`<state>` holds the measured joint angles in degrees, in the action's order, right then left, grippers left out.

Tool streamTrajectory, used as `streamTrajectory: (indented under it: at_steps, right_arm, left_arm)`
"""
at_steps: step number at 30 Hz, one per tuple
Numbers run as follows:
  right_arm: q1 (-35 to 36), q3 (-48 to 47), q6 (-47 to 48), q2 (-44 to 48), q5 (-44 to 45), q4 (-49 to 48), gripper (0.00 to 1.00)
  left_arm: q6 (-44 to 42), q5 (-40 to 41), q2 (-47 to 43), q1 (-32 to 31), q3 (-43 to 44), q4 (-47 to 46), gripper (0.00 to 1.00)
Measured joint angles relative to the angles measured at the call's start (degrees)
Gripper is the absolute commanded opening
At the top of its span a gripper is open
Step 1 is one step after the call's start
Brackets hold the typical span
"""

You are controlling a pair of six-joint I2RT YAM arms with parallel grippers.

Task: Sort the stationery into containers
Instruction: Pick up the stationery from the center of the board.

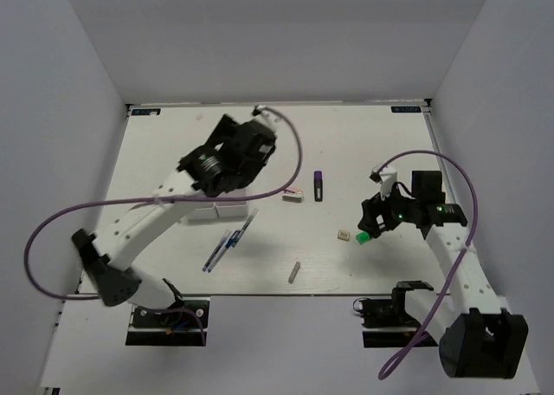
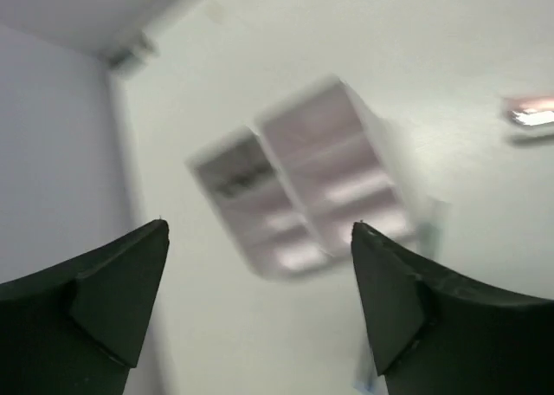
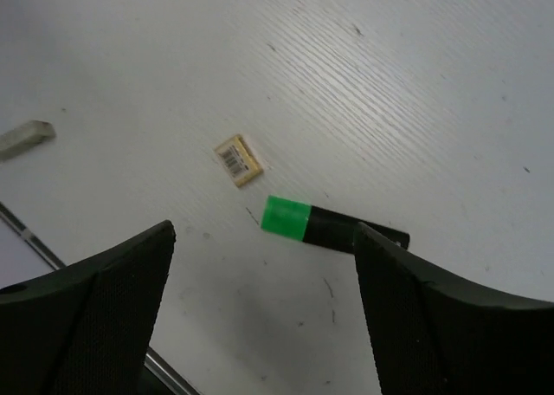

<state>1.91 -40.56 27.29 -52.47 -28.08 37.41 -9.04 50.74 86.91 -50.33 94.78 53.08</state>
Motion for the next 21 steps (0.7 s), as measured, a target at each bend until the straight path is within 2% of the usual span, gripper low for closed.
streamTrajectory:
  at_steps: [2,3,4,5,6,7,9,10,11,13,14,17,21]
  right_arm:
    - [0.4,-1.4,1.8,-3.2,-3.8,0.1,0.86]
    - [0.8,-2.0,2.4,-4.3,-5.3,-0.2,0.83]
    - [1.3,-2.7,3.0,-5.5,-6.8,-0.4,0.70]
    - [2.0,-3.4,3.9,-6.8,-8.1,-0.9,0.62]
    - [2.8,-4.5,4.5,-8.3,-9.6,-1.6,0.54]
    - [3.7,-5.6,4.9,-10.3,-11.0,-2.8,0.45]
    - [6.2,-8.2,5.6,-14.9,-12.3,-5.2,0.47]
    - [7.6,-9.6,5.8,-17.2,-12.3,-6.0,0.60]
    - [9.4,-11.4,6.0,-19.9,-12.0,-6.6,0.70]
    - [13.2,-15.2,7.5,-25.4,-10.7,-7.6,0.84]
    - [14.9,-17.3,8.2,-28.2,-9.3,-7.9,0.90]
    - [19.9,-23.2,10.1,-36.6,-5.2,-9.2,0.90]
    - [24.4,-29.2,10.8,-46.1,0.0,-10.7,0.90]
  left_arm:
    - [11.0,-10.6,-7.4,0.5,-7.3,4.4,0.94]
    - [15.3,-16.5,-11.8,0.7,-13.0,6.2,0.63]
    - [19.1,-22.1,-15.8,0.6,-18.6,7.5,0.41]
    - [21.8,-26.8,-19.1,0.4,-23.7,7.7,0.19]
    - [24.1,-31.1,-21.8,0.2,-28.7,7.3,0.02]
    - [26.2,-34.7,-23.8,-0.2,-32.8,7.4,0.00]
    - [28.9,-38.4,-26.2,-1.6,-38.0,7.6,0.00]
    - [29.9,-39.6,-27.3,-2.3,-39.8,7.4,0.35]
    - [30.7,-40.2,-28.7,-3.3,-41.5,7.2,0.54]
    - [33.1,-40.4,-32.0,-6.0,-44.1,6.7,0.71]
    - [34.6,-40.1,-34.4,-7.6,-45.4,6.5,0.76]
    - [37.9,-38.6,-40.3,-10.5,-48.2,7.3,0.77]
    - [41.9,-36.1,-46.4,-11.3,-51.3,9.3,0.77]
